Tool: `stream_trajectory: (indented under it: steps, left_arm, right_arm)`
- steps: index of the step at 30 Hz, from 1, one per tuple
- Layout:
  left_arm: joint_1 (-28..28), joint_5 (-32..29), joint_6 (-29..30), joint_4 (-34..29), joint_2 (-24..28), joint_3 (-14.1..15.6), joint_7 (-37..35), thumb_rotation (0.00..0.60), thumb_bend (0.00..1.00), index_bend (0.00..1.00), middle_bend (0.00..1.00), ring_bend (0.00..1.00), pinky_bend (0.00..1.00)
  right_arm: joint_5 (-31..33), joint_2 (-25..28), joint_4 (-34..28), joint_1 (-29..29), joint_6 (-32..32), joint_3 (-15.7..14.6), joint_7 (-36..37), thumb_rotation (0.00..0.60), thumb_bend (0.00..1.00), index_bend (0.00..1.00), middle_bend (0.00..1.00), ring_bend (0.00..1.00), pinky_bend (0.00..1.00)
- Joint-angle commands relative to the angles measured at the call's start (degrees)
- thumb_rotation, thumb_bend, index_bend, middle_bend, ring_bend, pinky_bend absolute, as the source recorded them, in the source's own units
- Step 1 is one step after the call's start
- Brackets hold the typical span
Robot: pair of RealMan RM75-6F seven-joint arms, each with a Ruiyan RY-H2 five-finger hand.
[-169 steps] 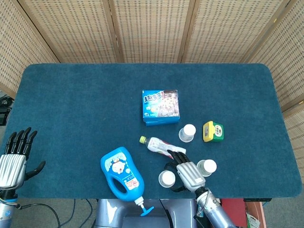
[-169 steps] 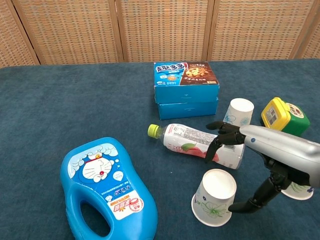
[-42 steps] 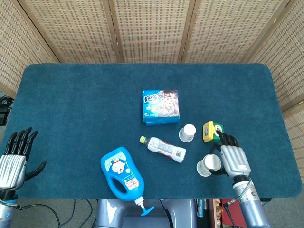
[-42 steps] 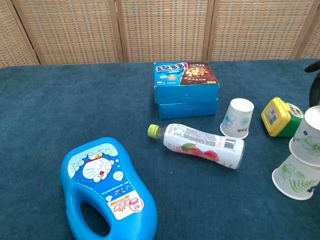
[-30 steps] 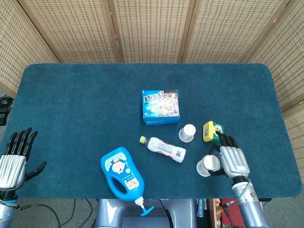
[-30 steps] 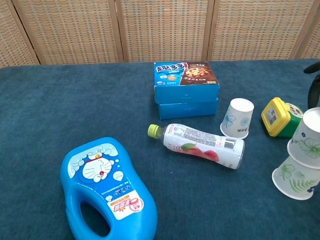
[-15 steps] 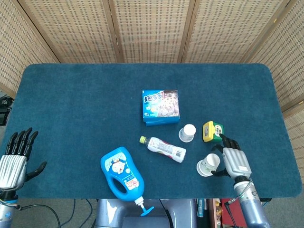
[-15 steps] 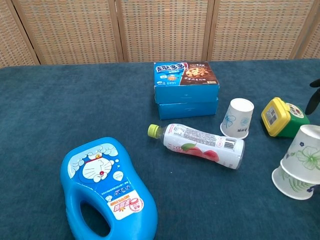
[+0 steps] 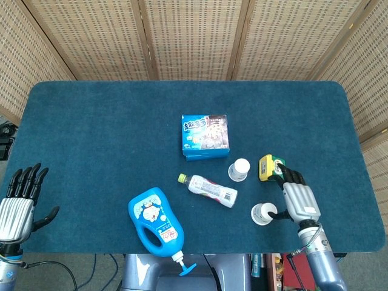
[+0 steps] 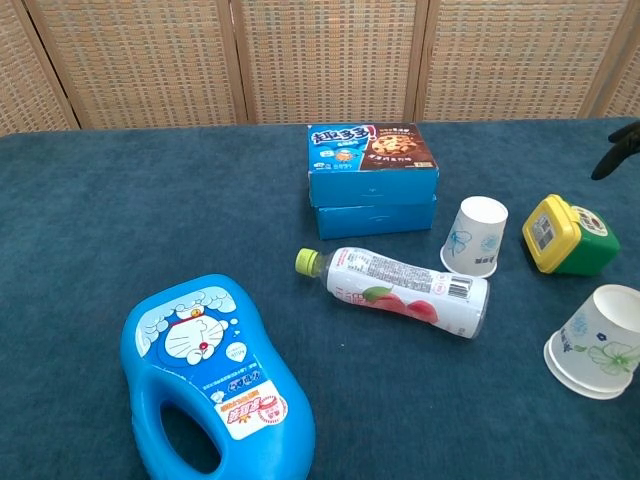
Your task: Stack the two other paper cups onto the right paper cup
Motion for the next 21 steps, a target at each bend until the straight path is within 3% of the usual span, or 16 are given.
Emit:
stream_trajectory:
  steps: [1,11,21]
  left_arm:
    - [0.00,0.06,-0.03,0.01,-0.03,0.06,0.08,0.600,0.25,0.00,0.00,0.00,0.00]
    - [-0.10,0.03,-0.21,0.42,-0.37,0.05,0.43,0.600,0.25,0.00,0.00,0.00,0.00]
    - [-0.23,-0.44,-0.58,0.67,-0.37,-0.08,-0.11,0.600,0.25,0.00,0.00,0.00,0.00]
  right_arm:
    - [0.00,0.07,1.29,1.29,-0.70,1.47,-0.29,0.600,0.12,0.26,0.00,0.00,0.00]
    - [1.12,-4.04,9.62,7.08,-4.92,6.36,-0.03,0.600,0.12,0.33,0.01,0.00,0.00]
    - [7.68,-11.20,18.42,13.13,-10.35,7.88,-1.79,0.600,0.12,0.33,0.02,0.00,0.00]
